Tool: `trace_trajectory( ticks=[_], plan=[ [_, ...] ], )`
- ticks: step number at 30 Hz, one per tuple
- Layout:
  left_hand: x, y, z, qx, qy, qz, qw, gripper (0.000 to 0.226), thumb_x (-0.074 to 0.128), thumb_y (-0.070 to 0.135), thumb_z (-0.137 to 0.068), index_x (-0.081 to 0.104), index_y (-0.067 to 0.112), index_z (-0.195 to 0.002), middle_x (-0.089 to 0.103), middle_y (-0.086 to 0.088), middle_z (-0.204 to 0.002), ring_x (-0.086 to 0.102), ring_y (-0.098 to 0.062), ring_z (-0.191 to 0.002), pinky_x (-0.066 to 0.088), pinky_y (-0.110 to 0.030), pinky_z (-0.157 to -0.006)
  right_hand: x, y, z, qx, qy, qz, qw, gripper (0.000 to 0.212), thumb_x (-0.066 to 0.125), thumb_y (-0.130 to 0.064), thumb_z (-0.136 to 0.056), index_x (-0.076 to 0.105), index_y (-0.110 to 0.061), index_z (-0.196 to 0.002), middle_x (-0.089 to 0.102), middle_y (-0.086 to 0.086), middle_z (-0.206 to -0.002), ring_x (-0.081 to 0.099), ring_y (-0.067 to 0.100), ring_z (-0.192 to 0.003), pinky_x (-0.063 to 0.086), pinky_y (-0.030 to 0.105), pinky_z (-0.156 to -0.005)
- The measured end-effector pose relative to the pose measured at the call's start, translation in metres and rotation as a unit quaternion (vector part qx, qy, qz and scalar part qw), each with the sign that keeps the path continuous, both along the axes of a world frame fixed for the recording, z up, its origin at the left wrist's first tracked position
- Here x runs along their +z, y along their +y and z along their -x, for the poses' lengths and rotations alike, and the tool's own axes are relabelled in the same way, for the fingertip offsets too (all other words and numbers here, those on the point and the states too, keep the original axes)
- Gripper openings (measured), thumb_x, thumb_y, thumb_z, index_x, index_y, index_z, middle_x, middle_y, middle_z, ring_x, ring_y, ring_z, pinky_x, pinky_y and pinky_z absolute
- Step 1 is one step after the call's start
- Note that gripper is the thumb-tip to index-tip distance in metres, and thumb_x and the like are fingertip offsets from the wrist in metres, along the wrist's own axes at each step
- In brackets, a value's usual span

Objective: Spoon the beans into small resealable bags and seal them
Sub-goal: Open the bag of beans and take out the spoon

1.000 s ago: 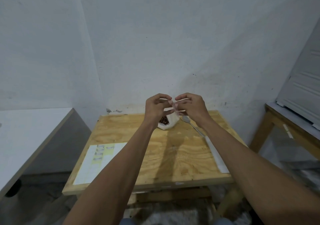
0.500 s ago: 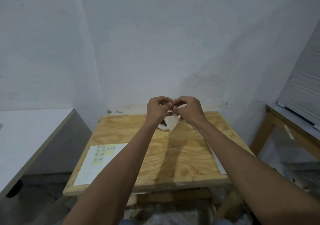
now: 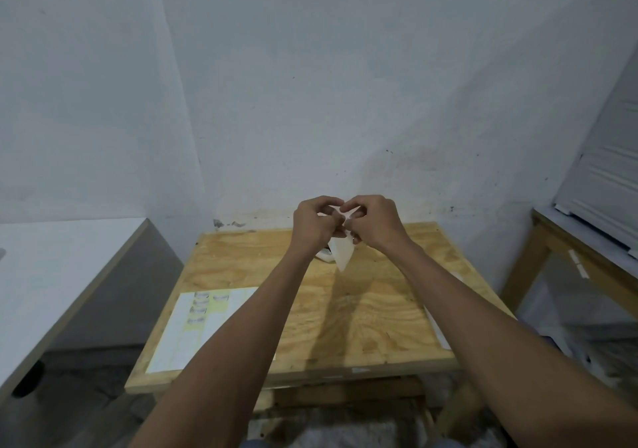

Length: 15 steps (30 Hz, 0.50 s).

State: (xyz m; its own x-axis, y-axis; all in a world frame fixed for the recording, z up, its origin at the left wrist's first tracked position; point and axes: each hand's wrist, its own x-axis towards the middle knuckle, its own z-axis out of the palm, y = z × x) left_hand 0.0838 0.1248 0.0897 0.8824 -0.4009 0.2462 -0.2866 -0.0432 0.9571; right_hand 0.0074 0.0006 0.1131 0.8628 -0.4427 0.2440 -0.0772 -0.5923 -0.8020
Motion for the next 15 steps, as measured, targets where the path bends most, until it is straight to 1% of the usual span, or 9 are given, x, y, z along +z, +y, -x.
trace_trajectory(
  ticks=[4,7,8,10,12,15],
  plan=[
    [0.003,0.0,-0.001,0.001,-0.036,-0.038,0.999,0.031,0.06,-0.012,-0.085,0.074,0.011,-0.1,0.066,-0.009,-0.079,0.072,-0.027,-0.058,0.063,-0.049,-0.069,-0.004,0.002,-0.002,-0.015,-0.016,0.032,0.999,0.028,0.074,0.0,-0.082,0.077,-0.011,-0.108,0.071,0.01,-0.078,0.062,0.013,-0.045,0.059,0.028,-0.06],
    [0.008,0.002,-0.003,0.01,-0.057,-0.065,0.996,0.032,0.06,-0.012,-0.083,0.074,0.01,-0.1,0.066,-0.007,-0.078,0.072,-0.024,-0.056,0.063,-0.048,-0.066,-0.006,0.005,-0.004,-0.021,-0.027,0.065,0.997,0.032,0.07,0.0,-0.084,0.077,-0.011,-0.113,0.069,0.007,-0.078,0.061,0.014,-0.055,0.06,0.033,-0.066],
    [0.008,0.004,-0.004,0.016,-0.062,-0.074,0.995,0.031,0.061,-0.011,-0.082,0.075,0.009,-0.101,0.066,-0.006,-0.077,0.072,-0.024,-0.055,0.063,-0.048,-0.064,-0.006,0.004,-0.005,-0.028,-0.027,0.081,0.996,0.034,0.068,0.001,-0.084,0.078,-0.013,-0.113,0.069,0.004,-0.078,0.06,0.012,-0.058,0.058,0.03,-0.065],
    [0.006,0.007,-0.004,0.025,-0.065,-0.089,0.994,0.028,0.064,-0.009,-0.082,0.075,0.009,-0.102,0.066,-0.007,-0.075,0.071,-0.025,-0.054,0.063,-0.048,-0.063,-0.006,-0.001,-0.005,-0.043,-0.021,0.109,0.993,0.035,0.064,0.003,-0.086,0.079,-0.015,-0.112,0.071,0.003,-0.086,0.06,0.01,-0.066,0.049,0.017,-0.063],
    [0.009,0.01,-0.002,0.024,-0.071,-0.109,0.991,0.026,0.066,-0.007,-0.082,0.075,0.007,-0.103,0.066,-0.008,-0.072,0.071,-0.026,-0.053,0.063,-0.048,-0.062,-0.007,-0.004,-0.006,-0.049,-0.016,0.127,0.991,0.035,0.063,0.002,-0.088,0.079,-0.016,-0.112,0.073,0.005,-0.097,0.06,0.01,-0.074,0.045,0.016,-0.066],
    [0.02,0.011,-0.006,0.011,-0.117,-0.146,0.982,0.024,0.068,-0.003,-0.082,0.075,0.009,-0.101,0.065,-0.006,-0.066,0.071,-0.025,-0.054,0.063,-0.045,-0.063,-0.006,-0.004,-0.006,-0.049,-0.031,0.147,0.987,0.037,0.062,0.002,-0.087,0.078,-0.014,-0.116,0.069,0.003,-0.095,0.06,0.01,-0.072,0.048,0.019,-0.065]
  ],
)
